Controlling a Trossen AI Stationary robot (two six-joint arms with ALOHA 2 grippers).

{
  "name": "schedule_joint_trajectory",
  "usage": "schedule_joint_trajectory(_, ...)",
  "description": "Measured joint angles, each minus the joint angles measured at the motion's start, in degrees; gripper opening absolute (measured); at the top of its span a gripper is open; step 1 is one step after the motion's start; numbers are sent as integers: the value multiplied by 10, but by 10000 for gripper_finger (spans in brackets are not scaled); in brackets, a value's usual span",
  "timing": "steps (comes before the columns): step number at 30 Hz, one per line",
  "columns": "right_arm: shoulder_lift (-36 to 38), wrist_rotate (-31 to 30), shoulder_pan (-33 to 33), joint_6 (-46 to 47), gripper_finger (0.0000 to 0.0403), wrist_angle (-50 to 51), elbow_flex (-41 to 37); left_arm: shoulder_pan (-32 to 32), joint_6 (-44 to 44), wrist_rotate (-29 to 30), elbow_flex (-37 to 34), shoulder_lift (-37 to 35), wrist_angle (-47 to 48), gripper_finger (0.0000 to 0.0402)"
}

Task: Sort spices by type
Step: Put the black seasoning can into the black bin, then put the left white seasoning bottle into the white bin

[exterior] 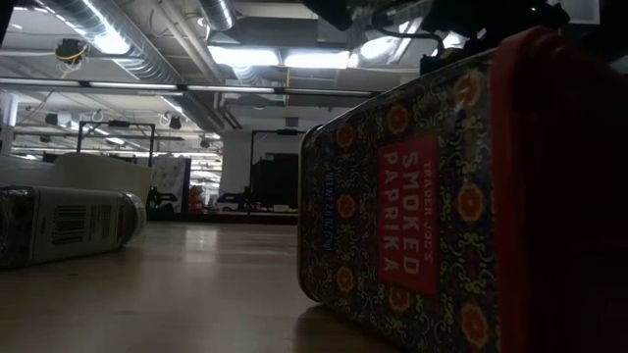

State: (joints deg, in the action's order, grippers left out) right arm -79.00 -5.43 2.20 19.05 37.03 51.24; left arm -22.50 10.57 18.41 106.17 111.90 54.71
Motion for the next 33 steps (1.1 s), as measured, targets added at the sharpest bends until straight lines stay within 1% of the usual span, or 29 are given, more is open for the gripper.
schedule_joint_trajectory(3, 0, 0, 0, 0, 155, 1, 0, -5, 26, 0, 0, 0, 15, 189)
schedule_joint_trajectory(8, 0, 0, 0, 1, 193, 1, 0, -8, 76, 0, 0, 0, 47, 189)
schedule_joint_trajectory(11, 0, 0, 0, 1, 211, 1, 0, -8, 128, 0, 0, 0, 72, 189)
schedule_joint_trajectory(14, 0, 0, 0, 1, 221, 1, 0, -8, 191, -1, 0, 0, 112, 189)
schedule_joint_trajectory(19, 0, 5, 0, 1, 224, 6, 0, -7, 315, -17, 0, 0, 188, 189)
schedule_joint_trajectory(25, 0, 48, 0, 2, 225, 5, 0, -7, 476, -17, -1, 2, 236, 189)
schedule_joint_trajectory(29, 0, 57, 0, 2, 225, 6, 0, -7, 531, -24, -31, 2, 242, 189)
schedule_joint_trajectory(31, 0, 59, 0, 2, 225, 8, 4, -7, 550, -52, -55, 2, 242, 189)
schedule_joint_trajectory(33, 0, 60, 0, 2, 225, 9, 9, -5, 551, -82, -80, 2, 242, 189)
